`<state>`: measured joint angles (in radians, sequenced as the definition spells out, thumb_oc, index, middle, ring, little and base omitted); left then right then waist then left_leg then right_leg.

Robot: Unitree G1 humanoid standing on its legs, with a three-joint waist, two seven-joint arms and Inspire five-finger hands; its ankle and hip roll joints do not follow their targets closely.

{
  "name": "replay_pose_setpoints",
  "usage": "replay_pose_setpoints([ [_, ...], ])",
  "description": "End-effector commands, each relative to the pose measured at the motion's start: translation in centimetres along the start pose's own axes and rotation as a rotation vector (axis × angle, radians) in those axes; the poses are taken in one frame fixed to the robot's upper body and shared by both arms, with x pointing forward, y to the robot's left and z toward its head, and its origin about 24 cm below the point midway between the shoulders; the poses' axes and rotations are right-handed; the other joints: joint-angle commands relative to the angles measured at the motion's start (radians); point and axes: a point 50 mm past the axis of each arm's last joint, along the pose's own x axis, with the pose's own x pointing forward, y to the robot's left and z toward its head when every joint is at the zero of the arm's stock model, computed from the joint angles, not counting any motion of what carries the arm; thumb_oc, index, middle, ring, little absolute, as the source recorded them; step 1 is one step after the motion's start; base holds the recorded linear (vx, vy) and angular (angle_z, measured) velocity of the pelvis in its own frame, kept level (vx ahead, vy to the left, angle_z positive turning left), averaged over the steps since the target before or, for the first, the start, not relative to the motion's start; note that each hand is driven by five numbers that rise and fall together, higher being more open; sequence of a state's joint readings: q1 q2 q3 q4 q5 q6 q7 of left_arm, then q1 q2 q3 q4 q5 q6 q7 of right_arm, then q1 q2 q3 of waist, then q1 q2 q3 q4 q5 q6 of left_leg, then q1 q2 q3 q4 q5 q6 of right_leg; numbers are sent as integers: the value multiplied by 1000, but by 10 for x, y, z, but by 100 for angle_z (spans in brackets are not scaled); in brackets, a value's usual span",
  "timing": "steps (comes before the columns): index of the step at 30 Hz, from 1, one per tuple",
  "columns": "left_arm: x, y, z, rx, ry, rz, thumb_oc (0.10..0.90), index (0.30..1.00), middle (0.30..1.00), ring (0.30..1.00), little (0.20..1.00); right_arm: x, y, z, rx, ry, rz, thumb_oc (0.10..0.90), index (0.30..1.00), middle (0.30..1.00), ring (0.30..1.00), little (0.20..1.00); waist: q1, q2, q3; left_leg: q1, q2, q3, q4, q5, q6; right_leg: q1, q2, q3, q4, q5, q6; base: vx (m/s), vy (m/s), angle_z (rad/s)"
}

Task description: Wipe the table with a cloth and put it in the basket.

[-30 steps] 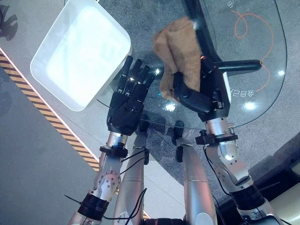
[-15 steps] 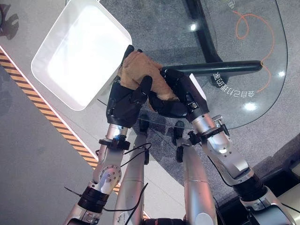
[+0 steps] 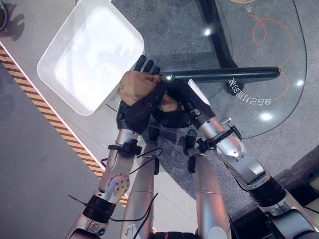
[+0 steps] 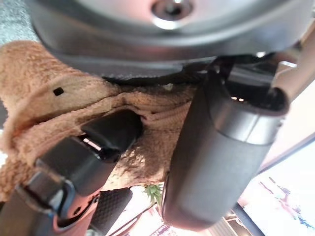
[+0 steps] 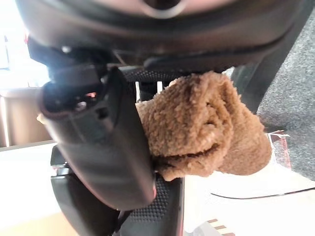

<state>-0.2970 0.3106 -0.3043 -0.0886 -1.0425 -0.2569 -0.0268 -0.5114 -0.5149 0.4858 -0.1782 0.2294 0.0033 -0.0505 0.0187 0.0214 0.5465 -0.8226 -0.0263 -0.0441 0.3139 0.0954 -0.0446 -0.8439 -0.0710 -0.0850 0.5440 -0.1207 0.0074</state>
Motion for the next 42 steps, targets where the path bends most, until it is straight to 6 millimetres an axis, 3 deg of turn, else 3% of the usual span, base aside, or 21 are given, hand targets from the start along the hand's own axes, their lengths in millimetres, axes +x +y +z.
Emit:
replay_pose_setpoints([
  [1, 10, -59, -4, -72, -25, -325, 100, 300, 300, 300, 200, 13, 45, 86, 59, -453, 280, 100, 300, 300, 300, 200, -7, 10, -27, 36, -87, 67, 17, -71, 87, 22, 70, 24, -169, 132, 23, 0, 0, 0],
  [24, 4, -57, 17, -206, -256, -373, 100, 300, 300, 300, 200, 9, 33, 63, 63, -348, 138, 100, 300, 300, 300, 200, -14, 5, -27, 32, -88, 68, 18, -71, 89, 12, 69, 21, -157, 129, 20, 0, 0, 0],
  [25, 5, -57, 17, -208, -258, -375, 100, 300, 300, 300, 200, 9, 32, 63, 65, -347, 127, 213, 396, 396, 396, 313, -15, 4, -27, 33, -88, 68, 16, -71, 89, 13, 70, 21, -158, 130, 21, 0, 0, 0],
  [26, 4, -57, 18, -209, -261, -376, 100, 300, 300, 300, 200, 8, 31, 62, 70, -348, 118, 624, 749, 749, 749, 724, -16, 4, -27, 33, -88, 68, 14, -71, 90, 12, 70, 21, -159, 130, 21, 0, 0, 0],
  [27, 4, -56, 18, -208, -262, -376, 100, 300, 300, 300, 200, 8, 30, 62, 69, -346, 110, 800, 900, 900, 900, 900, -17, 3, -27, 34, -89, 68, 14, -71, 90, 12, 71, 22, -158, 130, 21, 0, 0, 0],
  [42, 1, -53, 23, -271, -305, -407, 100, 300, 300, 300, 200, -3, 6, 68, 152, -419, 21, 800, 900, 900, 900, 900, -29, -9, -27, 39, -84, 73, 14, -77, 92, 14, 78, 35, -154, 130, 25, 0, 0, 0],
])
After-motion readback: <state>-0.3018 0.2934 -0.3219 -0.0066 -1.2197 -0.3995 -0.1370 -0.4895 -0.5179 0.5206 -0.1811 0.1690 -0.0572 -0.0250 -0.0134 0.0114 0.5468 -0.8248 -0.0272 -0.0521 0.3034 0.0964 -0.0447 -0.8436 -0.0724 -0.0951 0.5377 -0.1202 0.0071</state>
